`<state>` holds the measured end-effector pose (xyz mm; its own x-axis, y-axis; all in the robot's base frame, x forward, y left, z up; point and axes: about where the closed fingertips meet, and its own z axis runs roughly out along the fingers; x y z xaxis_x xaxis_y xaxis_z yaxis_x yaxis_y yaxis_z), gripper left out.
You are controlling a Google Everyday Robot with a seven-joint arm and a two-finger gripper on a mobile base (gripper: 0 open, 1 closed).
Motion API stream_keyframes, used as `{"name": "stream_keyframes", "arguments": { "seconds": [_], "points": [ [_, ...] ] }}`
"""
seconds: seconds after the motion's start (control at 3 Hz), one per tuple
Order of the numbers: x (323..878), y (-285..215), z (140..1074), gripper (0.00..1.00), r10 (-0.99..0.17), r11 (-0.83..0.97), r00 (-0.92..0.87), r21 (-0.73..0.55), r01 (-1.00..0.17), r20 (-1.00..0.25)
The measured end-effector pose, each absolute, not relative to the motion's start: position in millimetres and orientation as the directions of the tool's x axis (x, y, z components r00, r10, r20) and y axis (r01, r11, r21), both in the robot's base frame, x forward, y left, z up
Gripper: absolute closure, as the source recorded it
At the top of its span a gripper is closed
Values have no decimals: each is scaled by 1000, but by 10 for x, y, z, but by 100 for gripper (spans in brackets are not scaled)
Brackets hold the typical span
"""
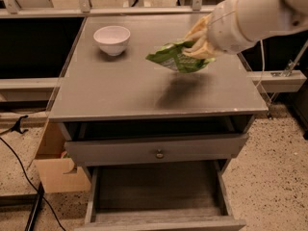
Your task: Place green rice chip bag into middle drawer
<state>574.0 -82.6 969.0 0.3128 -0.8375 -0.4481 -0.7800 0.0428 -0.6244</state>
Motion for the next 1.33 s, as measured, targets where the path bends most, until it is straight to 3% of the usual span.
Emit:
{"name": "stream_keyframes", "arguments": {
  "seconds": [0.67,1.33],
  "points": [
    [5101,-1283,9954,100,-614,-113,586,-675,-729,-529],
    [5054,-1249,9933,100,-600,-164,628,-693,-702,-495]
  ]
}}
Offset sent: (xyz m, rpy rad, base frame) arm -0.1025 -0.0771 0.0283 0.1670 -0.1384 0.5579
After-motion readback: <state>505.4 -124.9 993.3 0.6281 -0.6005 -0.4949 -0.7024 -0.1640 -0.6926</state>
